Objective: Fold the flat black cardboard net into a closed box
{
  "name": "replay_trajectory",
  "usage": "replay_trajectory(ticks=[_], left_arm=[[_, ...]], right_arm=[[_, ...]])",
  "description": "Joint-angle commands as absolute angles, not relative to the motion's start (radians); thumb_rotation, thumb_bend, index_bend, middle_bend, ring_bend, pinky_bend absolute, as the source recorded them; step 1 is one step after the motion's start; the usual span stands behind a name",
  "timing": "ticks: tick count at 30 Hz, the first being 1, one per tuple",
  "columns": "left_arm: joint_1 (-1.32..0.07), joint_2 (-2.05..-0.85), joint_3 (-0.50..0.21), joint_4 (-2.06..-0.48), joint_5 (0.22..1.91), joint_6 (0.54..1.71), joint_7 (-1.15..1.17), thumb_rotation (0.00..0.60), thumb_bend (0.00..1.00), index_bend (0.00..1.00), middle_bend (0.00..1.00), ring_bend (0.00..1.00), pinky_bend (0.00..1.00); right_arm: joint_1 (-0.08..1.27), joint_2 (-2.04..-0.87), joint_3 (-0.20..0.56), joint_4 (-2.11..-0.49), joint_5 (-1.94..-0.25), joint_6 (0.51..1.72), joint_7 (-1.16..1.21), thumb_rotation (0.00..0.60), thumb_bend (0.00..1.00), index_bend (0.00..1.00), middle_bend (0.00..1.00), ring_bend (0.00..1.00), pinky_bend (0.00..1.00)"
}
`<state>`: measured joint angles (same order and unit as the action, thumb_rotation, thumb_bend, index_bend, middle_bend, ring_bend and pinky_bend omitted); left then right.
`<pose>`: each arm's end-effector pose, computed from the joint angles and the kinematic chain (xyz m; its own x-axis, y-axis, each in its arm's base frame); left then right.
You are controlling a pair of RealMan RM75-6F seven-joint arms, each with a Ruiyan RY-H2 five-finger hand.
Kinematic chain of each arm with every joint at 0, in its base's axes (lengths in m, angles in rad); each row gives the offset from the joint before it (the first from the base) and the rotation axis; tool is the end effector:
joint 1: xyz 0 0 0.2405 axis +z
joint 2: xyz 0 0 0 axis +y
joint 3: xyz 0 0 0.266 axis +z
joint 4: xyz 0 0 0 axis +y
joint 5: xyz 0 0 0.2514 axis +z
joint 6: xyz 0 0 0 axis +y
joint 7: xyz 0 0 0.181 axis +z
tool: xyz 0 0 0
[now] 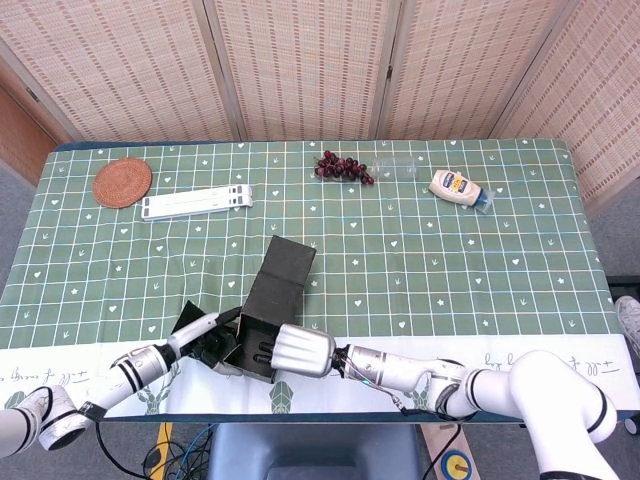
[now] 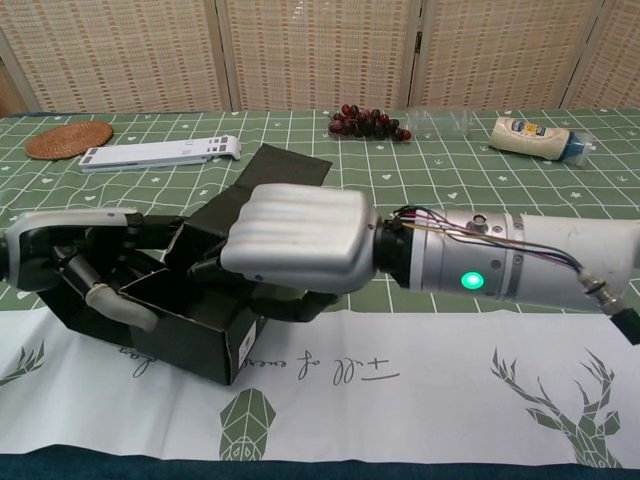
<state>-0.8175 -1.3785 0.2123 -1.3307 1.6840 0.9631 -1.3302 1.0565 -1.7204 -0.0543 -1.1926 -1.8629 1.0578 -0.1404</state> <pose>-0.2212 0.3395 -0.0607 -0.3032 0.8013 0.5157 0.8798 0.0274 0.4746 -0.0294 -0.3219 -0.1484 0.6318 0.1781 0.7543 -0.1032 -0.9452 0.3096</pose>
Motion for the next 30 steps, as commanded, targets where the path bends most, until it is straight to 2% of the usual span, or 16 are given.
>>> replay_trajectory(ticks=[1,5,9,13,16,19,30], left_arm=[[-0.811,-1.381,0.200,-1.339,1.669,0.961,-1.293,0.600,0.10,0.05,0.09,0.50,0.84],[-0.805,-1.380,0.188,-1.355,1.654,0.955,-1.235,0.600,0.10,0.05,0.06,0.45,0.82],[-0.795,-1.367,0.176,-1.381,1.636,0.956,-1.190,0.600,0.10,0.04,0.04,0.32,0.74],[-0.783,-1.338,0.165,-1.414,1.618,0.962,-1.146,0.600,0.10,0.04,0.03,0.11,0.54],[-0.771,-1.313,0.157,-1.439,1.605,0.971,-1.116,0.600,0.10,0.04,0.01,0.03,0.43],[-0.763,-1.291,0.149,-1.458,1.595,0.976,-1.094,0.600,0.10,0.04,0.00,0.00,0.39],[-0.713,-1.213,0.120,-1.507,1.579,1.033,-1.044,0.600,0.10,0.04,0.00,0.00,0.35]], right_arm=[[1.034,-1.702,-0.055,-1.219,-1.848,1.065,-0.163,0.600,0.51,0.04,0.20,0.65,0.90],[0.999,-1.679,-0.055,-1.255,-1.820,1.073,-0.182,0.600,0.50,0.00,0.14,0.64,0.90],[0.964,-1.654,-0.055,-1.288,-1.802,1.097,-0.192,0.600,0.48,0.00,0.13,0.64,0.90],[0.922,-1.612,-0.055,-1.343,-1.774,1.121,-0.185,0.600,0.48,0.00,0.13,0.64,0.90],[0.895,-1.578,-0.061,-1.392,-1.750,1.123,-0.167,0.600,0.48,0.00,0.14,0.64,0.90],[0.874,-1.555,-0.069,-1.427,-1.732,1.121,-0.143,0.600,0.48,0.00,0.17,0.64,0.90],[0.839,-1.524,-0.071,-1.427,-1.658,1.048,-0.031,0.600,0.48,0.00,0.22,0.64,0.90]])
